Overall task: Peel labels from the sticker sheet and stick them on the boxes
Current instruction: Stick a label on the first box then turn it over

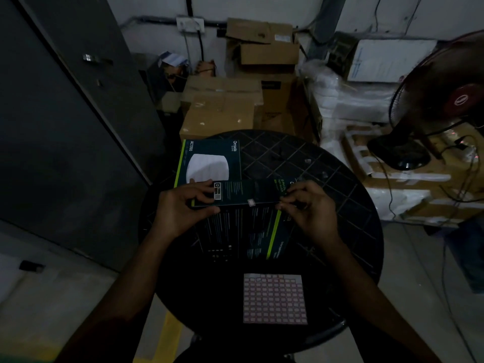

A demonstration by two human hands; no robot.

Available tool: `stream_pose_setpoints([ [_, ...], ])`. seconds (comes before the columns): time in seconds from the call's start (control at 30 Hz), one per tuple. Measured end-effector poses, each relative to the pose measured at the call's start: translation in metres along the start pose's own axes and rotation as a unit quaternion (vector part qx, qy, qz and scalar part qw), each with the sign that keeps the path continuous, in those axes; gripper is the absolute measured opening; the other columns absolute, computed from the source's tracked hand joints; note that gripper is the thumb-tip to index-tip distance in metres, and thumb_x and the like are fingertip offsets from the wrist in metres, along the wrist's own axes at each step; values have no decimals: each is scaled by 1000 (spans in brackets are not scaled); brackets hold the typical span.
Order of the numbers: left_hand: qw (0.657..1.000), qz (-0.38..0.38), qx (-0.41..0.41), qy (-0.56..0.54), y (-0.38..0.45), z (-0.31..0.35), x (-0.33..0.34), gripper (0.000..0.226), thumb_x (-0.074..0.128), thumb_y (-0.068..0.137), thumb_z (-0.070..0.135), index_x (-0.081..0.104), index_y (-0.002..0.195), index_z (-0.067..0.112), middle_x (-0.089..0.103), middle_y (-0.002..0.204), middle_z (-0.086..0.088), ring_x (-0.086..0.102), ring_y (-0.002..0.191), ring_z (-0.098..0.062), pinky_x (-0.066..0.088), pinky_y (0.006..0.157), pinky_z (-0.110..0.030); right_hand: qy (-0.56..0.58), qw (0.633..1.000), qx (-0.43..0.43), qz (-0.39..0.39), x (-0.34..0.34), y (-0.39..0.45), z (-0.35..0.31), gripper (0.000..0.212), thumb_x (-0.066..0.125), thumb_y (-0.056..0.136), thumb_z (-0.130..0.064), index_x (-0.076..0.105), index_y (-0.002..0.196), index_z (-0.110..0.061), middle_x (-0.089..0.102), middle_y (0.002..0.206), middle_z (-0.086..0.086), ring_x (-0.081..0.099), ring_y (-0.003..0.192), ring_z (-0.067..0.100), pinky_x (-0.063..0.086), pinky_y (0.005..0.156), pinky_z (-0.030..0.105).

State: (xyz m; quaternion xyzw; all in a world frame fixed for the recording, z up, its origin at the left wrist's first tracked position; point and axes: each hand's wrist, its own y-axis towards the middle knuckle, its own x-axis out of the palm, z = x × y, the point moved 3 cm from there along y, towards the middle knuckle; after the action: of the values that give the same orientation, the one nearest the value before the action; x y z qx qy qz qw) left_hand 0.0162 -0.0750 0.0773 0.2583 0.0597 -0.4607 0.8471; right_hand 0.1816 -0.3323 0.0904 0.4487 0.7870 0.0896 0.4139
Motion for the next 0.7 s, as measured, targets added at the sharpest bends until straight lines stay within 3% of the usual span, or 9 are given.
stream_pose_setpoints([
  [0.2, 995, -47, 30, 87, -2, -6, -11, 34, 84, 74, 8, 76, 106, 17, 66, 127, 4, 47, 136, -14, 43, 110, -39, 23, 999, 43, 2, -5, -7, 20, 30, 79, 82, -9, 78, 107, -25, 56, 130, 2, 60, 116, 14, 51, 92, 15],
  [0.37, 993, 2, -51, -106, -16, -13, -7, 36, 80, 68, 2, 78, 94, 27, 69, 120, 12, 52, 132, -17, 47, 104, -28, 75, 994, 68, 30, -13, -8, 19, 23, 86, 73, -9, 80, 94, -15, 70, 115, 4, 66, 108, 6, 53, 88, 15],
  [0.5, 986, 3, -82, -142, -15, -10, -9, 30, 75, 70, 1, 79, 85, 26, 72, 113, 14, 53, 130, -12, 45, 103, -20, 100, 990, 90, 33, -14, -9, 23, 18, 83, 76, -5, 80, 92, -11, 72, 113, 3, 67, 109, 5, 54, 90, 17],
  [0.63, 986, -16, -91, -139, -11, -14, -14, 21, 68, 80, -7, 76, 89, 11, 71, 117, 9, 53, 131, -14, 42, 109, -29, 125, 987, 99, 34, -12, -11, 26, 18, 78, 81, -3, 79, 97, -10, 71, 119, 0, 66, 115, 7, 57, 93, 28],
  [0.7, 978, 0, -106, -180, -12, -14, -21, 31, 61, 85, -13, 75, 85, 14, 71, 119, -2, 55, 129, -19, 41, 111, -40, 129, 986, 101, 26, -13, -15, 24, 28, 76, 84, -2, 75, 110, -14, 69, 124, -5, 66, 116, 7, 57, 94, 30],
])
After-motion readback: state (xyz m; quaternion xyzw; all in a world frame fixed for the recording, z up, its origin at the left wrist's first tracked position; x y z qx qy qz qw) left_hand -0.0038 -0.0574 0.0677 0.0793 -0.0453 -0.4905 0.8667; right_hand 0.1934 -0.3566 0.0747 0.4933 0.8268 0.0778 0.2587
